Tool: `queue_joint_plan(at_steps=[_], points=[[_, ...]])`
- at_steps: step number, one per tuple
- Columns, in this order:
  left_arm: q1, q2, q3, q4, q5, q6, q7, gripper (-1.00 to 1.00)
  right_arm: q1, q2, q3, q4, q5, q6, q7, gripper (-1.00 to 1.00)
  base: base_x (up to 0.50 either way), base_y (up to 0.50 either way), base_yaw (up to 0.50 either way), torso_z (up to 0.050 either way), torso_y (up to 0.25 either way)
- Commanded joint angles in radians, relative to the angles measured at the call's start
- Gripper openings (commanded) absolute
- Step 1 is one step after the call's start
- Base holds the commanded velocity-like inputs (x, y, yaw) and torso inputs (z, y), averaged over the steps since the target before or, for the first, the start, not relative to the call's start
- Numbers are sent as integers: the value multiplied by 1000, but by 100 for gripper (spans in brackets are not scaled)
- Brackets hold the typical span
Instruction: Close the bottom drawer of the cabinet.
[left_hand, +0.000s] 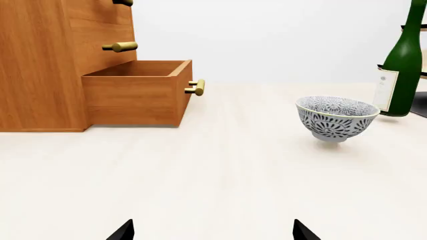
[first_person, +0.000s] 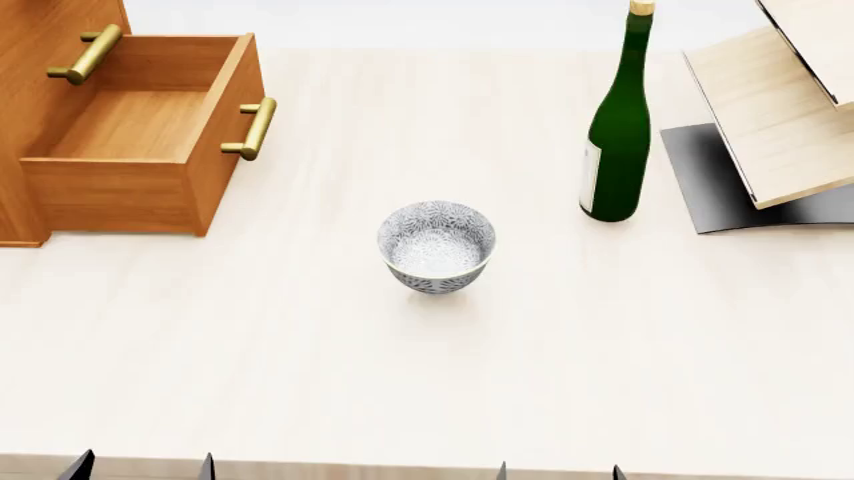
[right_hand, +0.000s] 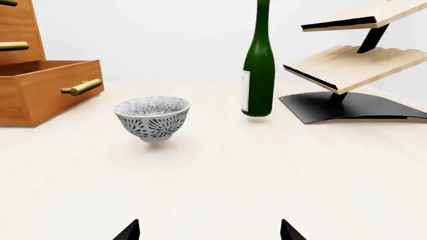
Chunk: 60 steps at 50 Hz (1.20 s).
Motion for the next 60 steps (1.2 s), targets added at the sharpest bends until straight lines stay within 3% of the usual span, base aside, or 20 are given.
queue_joint_plan(at_steps=[1, 14, 17, 18, 20, 31, 48, 60], points=[[-1, -16, 19, -1, -14, 0, -18, 100, 2, 16, -20, 4, 16, 6, 19, 100, 0, 0, 0, 0, 0], [-9, -54, 69, -12, -26, -7, -64, 100, 8, 51, -59, 7, 44, 3, 66, 100, 0, 0, 0, 0, 0], [-9, -62, 86, -15, 2, -10, -77, 100, 6, 54, -63, 5, 49, 5, 71, 100, 0, 0, 0, 0, 0], [-8, -15, 30, -19, 52, -14, -29, 100, 5, 9, -10, 4, 6, 8, 18, 100, 0, 0, 0, 0, 0], [-9, -26, 47, -29, 84, 7, -67, 100, 8, 20, -15, -3, 30, 18, 29, 100, 0, 0, 0, 0, 0], [3, -46, 64, 42, 33, -50, -95, 100, 13, 43, -42, -23, 53, 30, 89, 100, 0, 0, 0, 0, 0], [-37, -84, 90, 456, 14, -439, -121, 100, 93, 107, -82, -510, 39, 428, 140, 100, 0, 0, 0, 0, 0], [-24, -112, 120, 541, 37, -463, -147, 100, 88, 119, -94, -598, 61, 479, 152, 100, 0, 0, 0, 0, 0]])
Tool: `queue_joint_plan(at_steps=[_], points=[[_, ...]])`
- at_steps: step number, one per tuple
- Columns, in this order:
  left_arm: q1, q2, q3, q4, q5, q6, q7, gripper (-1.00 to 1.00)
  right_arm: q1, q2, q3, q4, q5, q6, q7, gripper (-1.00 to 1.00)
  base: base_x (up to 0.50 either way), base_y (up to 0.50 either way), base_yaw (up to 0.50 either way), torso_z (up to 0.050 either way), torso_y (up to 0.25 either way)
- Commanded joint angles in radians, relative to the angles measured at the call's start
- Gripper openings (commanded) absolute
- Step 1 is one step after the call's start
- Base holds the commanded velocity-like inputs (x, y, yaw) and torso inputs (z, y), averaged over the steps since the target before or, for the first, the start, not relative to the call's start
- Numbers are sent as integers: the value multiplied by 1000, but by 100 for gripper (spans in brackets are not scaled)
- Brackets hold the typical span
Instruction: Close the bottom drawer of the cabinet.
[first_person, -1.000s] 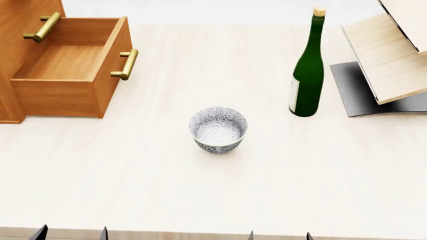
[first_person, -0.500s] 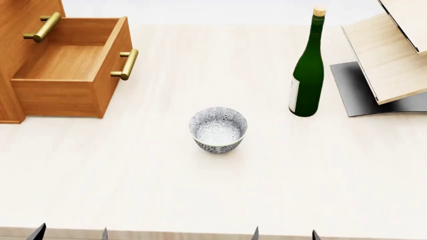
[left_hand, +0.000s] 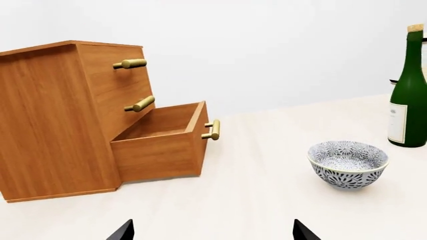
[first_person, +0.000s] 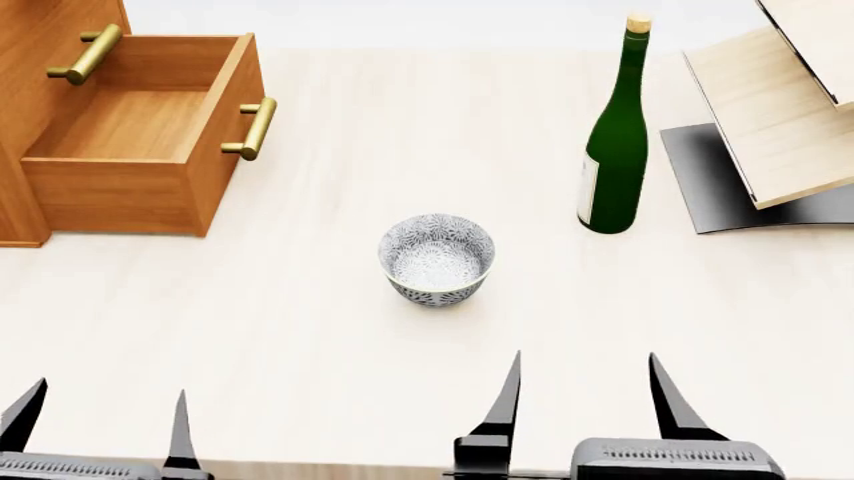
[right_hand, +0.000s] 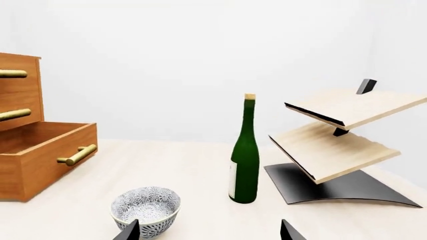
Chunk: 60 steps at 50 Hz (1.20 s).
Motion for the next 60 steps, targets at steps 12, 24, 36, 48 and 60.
queue_joint_plan(at_steps=[12, 24, 36, 48, 60], points=[[4, -9, -13, 114, -25, -66, -1, 100, 2, 9, 8, -73, 11, 48, 0, 100, 0, 3, 0, 0, 0], [-1, -20, -4, 107, -36, -69, -12, 100, 10, 19, 1, -67, 16, 50, 15, 100, 0, 342, 0, 0, 0], [-8, -29, 7, 93, -44, -67, -20, 100, 11, 27, 2, -58, 36, 41, 21, 100, 0, 500, 0, 0, 0], [-6, -37, 14, 85, -52, -61, -31, 100, 9, 34, 3, -52, 47, 31, 33, 100, 0, 500, 0, 0, 0], [-8, -44, 26, 76, -57, -56, -40, 100, 6, 40, 5, -47, 62, 26, 42, 100, 0, 500, 0, 0, 0]])
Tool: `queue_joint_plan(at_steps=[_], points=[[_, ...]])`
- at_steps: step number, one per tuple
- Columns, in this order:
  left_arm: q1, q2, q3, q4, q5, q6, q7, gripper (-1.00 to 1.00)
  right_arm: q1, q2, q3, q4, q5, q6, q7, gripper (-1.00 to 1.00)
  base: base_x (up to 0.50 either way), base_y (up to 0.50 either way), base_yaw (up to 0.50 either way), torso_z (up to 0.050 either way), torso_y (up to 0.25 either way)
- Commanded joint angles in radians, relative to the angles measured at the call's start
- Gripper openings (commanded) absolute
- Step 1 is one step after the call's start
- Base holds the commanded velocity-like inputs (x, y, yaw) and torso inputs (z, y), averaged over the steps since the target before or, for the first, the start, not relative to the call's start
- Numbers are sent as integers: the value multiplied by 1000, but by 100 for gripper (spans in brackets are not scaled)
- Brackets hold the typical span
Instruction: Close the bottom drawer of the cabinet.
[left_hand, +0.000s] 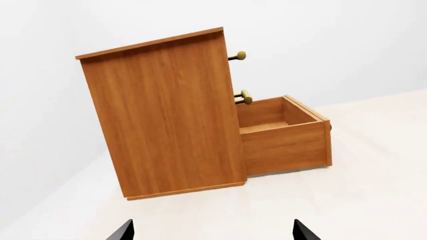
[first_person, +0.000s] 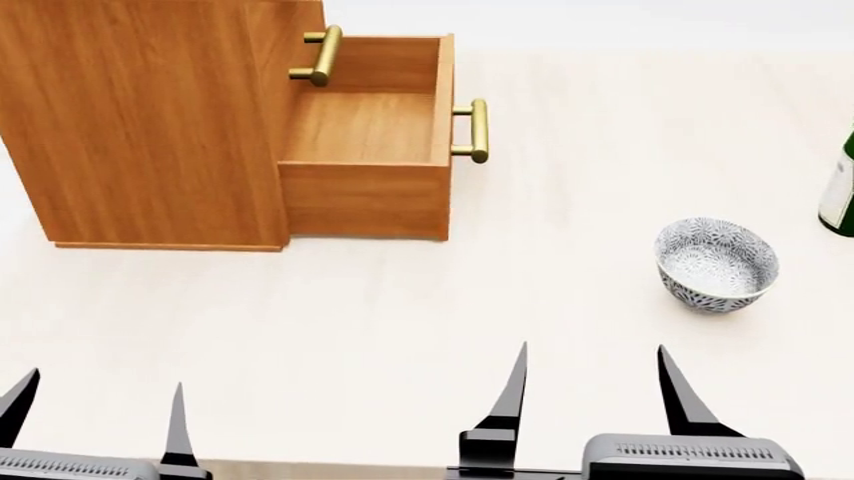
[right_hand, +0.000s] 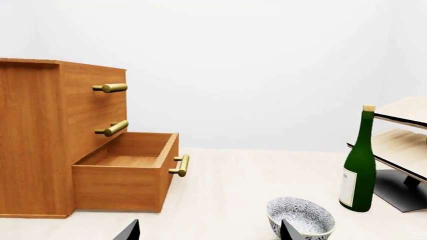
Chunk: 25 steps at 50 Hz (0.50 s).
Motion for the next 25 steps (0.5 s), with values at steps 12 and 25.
queue_joint_plan(at_steps=[12, 25], points=[[-4, 11, -24, -6, -32, 8, 17, 100, 2, -8, 22, 11, 7, -10, -8, 100, 0, 500, 0, 0, 0], [-6, 2, -15, -10, -41, 9, 13, 100, 2, 2, 6, 35, -17, -15, 19, 100, 0, 462, 0, 0, 0]])
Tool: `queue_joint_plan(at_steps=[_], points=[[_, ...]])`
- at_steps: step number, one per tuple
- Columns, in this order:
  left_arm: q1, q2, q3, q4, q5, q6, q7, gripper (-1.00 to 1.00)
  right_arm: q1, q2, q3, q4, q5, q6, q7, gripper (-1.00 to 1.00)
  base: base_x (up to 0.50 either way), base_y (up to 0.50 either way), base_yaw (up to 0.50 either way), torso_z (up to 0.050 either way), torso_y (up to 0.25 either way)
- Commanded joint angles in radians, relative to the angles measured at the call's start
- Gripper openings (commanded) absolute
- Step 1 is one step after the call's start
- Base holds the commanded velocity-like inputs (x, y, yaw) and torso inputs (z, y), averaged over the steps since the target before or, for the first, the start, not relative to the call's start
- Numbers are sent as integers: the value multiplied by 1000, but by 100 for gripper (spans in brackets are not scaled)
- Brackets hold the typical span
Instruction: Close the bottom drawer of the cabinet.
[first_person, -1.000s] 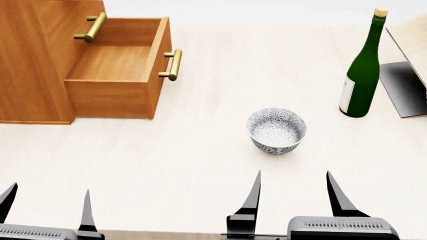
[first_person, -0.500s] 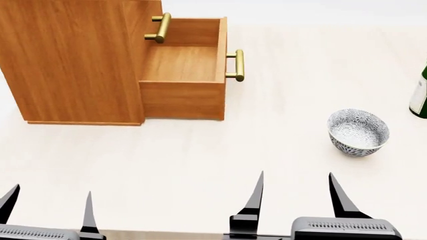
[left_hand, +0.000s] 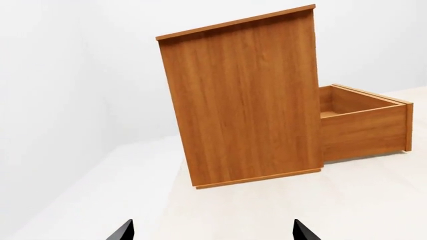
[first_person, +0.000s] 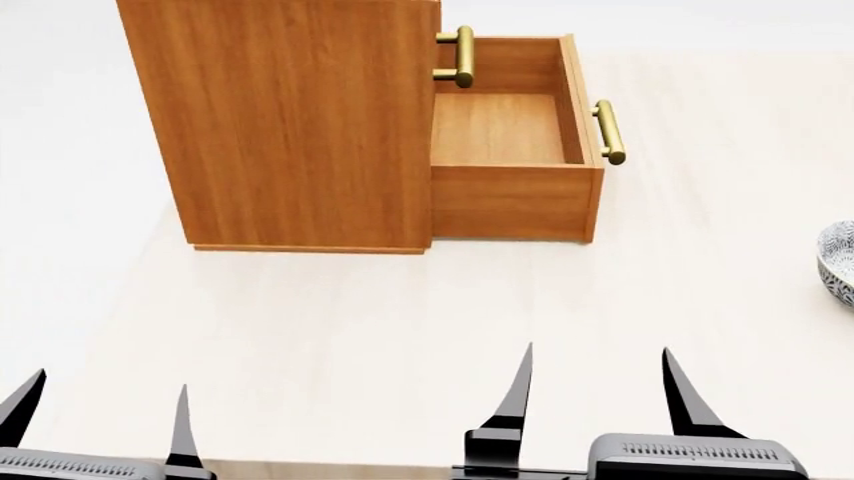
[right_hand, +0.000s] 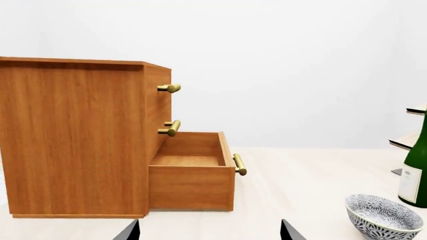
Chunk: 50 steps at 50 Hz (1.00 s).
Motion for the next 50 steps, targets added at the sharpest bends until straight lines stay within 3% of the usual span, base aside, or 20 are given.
queue_joint_plan(at_steps=[1, 16, 50], points=[[2, 17, -31, 5, -27, 5, 28, 100, -2, -12, 12, 23, -33, -13, -3, 100, 0, 0, 0, 0, 0], [7, 10, -23, -3, -37, 12, 20, 100, -1, -31, 69, -17, 86, 45, -5, 100, 27, 0, 0, 0, 0], [9, -4, -8, -11, -54, 24, -1, 100, 19, -7, 47, -19, 101, 52, 24, 100, 500, 0, 0, 0, 0]])
